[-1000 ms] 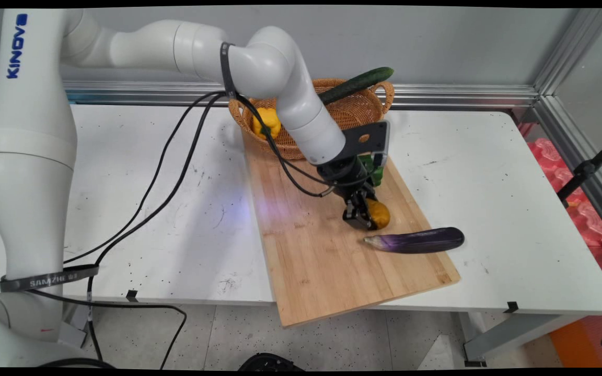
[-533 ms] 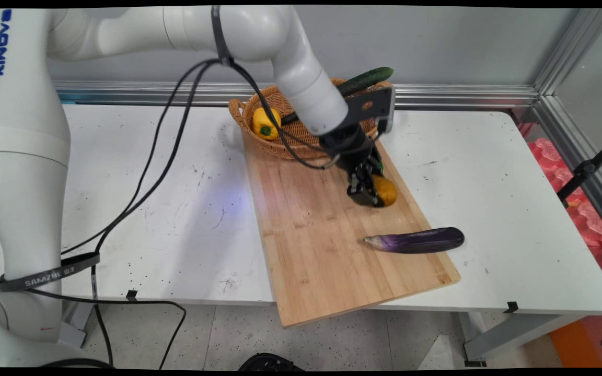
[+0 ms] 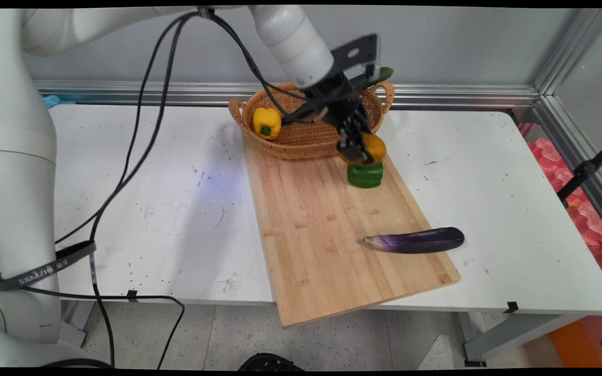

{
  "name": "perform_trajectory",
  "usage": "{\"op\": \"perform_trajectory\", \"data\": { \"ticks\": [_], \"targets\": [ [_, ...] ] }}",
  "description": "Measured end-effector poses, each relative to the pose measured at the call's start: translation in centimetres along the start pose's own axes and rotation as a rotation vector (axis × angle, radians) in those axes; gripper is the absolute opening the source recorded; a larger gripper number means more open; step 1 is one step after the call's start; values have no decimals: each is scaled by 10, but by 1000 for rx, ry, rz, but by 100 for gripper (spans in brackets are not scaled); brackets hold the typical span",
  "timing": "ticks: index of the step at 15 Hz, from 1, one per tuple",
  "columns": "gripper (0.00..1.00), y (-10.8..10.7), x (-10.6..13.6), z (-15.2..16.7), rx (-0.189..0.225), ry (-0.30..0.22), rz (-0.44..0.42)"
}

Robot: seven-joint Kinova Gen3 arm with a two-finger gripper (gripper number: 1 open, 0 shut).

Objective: Place the picked object in the vegetable basket

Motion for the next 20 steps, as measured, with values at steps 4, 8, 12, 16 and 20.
{"op": "perform_trajectory", "data": {
  "ticks": [4, 8, 12, 16, 20],
  "targets": [
    [0, -27, -14, -16, 63, -22, -23],
    [0, -49, -29, -22, 112, -35, -43],
    [0, -71, -43, -18, 153, -34, -66],
    [0, -85, -51, -8, 181, -25, -87],
    [0, -94, -57, 4, 199, -16, -108]
  ]
}}
